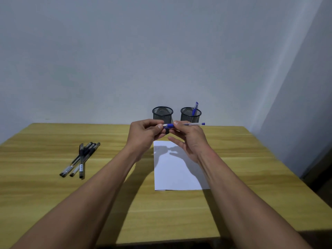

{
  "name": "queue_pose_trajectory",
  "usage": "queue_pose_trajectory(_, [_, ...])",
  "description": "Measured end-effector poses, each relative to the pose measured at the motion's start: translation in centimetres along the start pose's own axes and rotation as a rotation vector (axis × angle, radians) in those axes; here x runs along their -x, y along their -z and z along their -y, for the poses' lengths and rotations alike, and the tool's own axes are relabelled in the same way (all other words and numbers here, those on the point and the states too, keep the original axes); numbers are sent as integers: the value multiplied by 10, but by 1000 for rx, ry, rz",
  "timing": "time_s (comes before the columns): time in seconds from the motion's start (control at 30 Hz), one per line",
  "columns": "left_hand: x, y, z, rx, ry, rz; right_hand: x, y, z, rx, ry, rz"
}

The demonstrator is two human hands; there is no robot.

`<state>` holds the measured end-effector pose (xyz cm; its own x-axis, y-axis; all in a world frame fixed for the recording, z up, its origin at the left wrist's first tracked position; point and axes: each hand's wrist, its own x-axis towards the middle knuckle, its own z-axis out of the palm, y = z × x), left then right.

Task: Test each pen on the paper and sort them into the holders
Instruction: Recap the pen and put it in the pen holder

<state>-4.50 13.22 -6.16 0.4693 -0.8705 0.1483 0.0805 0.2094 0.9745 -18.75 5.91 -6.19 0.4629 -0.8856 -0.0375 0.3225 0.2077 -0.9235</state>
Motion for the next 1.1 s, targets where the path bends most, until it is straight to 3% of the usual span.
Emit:
queue_pose_trajectory(0.27, [-10, 0, -22, -38, -1, -12, 4, 7, 32, -55, -12, 29])
queue_pose_trajectory(0.47, [-16, -6, -19, -110, -31, 26, 1, 30, 55, 739, 145, 86])
queue_pose_trajectory(0.57, [-17, -22, -16, -117, -56, 12, -5, 35, 60, 957, 228, 135])
queue_pose_trajectory(0.63, [-24, -31, -9, -159, -55, -82, -13, 44, 65, 1028, 284, 60])
queue_pose_trajectory(0.7, [-31, -41, 4, -266, -67, -125, -24, 56, 72, 974, 311, -41])
queue_pose_trajectory(0.87, [-48, -75, 39, -567, -84, -31, -55, 64, 88, 643, 365, -176])
queue_pose_trajectory(1.1, [-81, -119, 65, -667, -6, -81, -107, 64, 99, 515, 444, -269])
